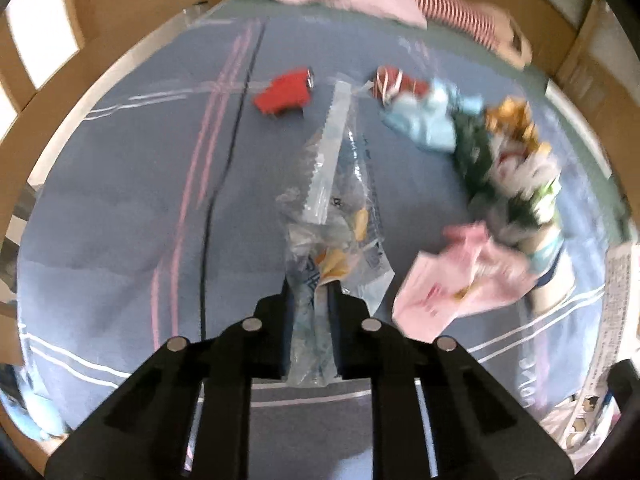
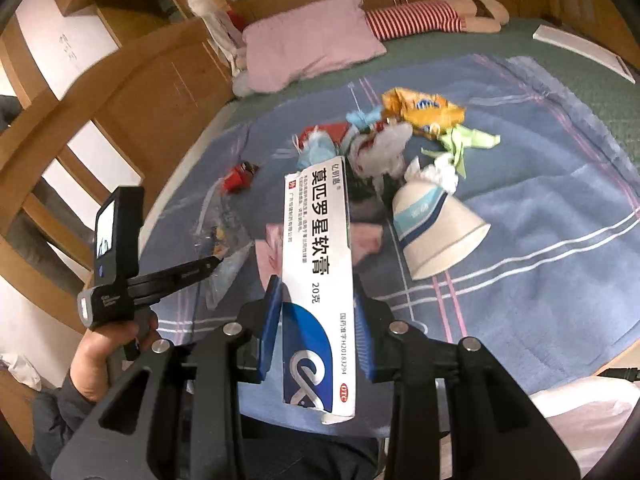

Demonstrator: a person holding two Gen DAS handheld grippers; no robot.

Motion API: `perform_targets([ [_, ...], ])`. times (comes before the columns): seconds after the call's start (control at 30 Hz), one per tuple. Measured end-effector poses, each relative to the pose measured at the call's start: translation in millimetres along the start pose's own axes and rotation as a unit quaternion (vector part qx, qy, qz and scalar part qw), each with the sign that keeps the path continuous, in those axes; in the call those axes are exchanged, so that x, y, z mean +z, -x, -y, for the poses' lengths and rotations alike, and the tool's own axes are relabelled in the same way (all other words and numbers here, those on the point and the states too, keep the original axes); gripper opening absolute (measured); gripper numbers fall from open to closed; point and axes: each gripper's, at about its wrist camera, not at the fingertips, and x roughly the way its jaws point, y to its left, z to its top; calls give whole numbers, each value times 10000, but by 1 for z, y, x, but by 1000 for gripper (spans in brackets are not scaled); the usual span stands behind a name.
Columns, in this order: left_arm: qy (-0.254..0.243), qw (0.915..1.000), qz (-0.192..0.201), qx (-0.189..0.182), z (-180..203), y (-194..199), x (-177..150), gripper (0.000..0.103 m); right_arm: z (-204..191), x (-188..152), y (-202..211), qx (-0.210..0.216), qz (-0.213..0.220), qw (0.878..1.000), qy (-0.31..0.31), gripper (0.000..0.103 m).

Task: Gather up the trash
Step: 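Carry the ointment box to the wastebasket and open the right tool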

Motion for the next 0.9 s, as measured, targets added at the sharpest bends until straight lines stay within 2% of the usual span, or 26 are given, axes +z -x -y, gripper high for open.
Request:
perform_targets([
  [0.1,288,9979,389,-432,-15,24,-2,15,0,1,18,27,179,9998,56,34],
  [0.2,495,9870,1022,-1135,-37,63,-8,15,5,-2,39,95,308,9995,62,34],
  [0.3,430,9819,1338,-1267,-27,100,-36,15,13,-7,65,34,468,9988,127,34],
  [0.43,319,9788,1244,-1597,-2,123,-74,15,29,-18,91,-73,429,9989,170,34],
  [0.57,-284,9752,997,-1957,48,141,-110,15,44,-44,121,-527,291,9967,542,34],
  [0.67,-644,9714,885,-2106,81,146,-126,15,68,-68,134,-763,43,9958,500,34],
  [0.77,-863,9678,712,-2253,102,148,-139,15,93,-93,134,-734,-382,9964,180,35],
  [0.83,-1025,9652,544,-2343,120,145,-150,15,106,-109,126,-766,-758,9942,-54,40],
  [0.87,-1103,9638,485,-2378,127,146,-156,15,112,-117,121,-798,-964,9920,-160,49],
  [0.9,-1166,9628,435,-2398,133,146,-160,15,117,-123,120,-837,-1045,9906,-261,62],
])
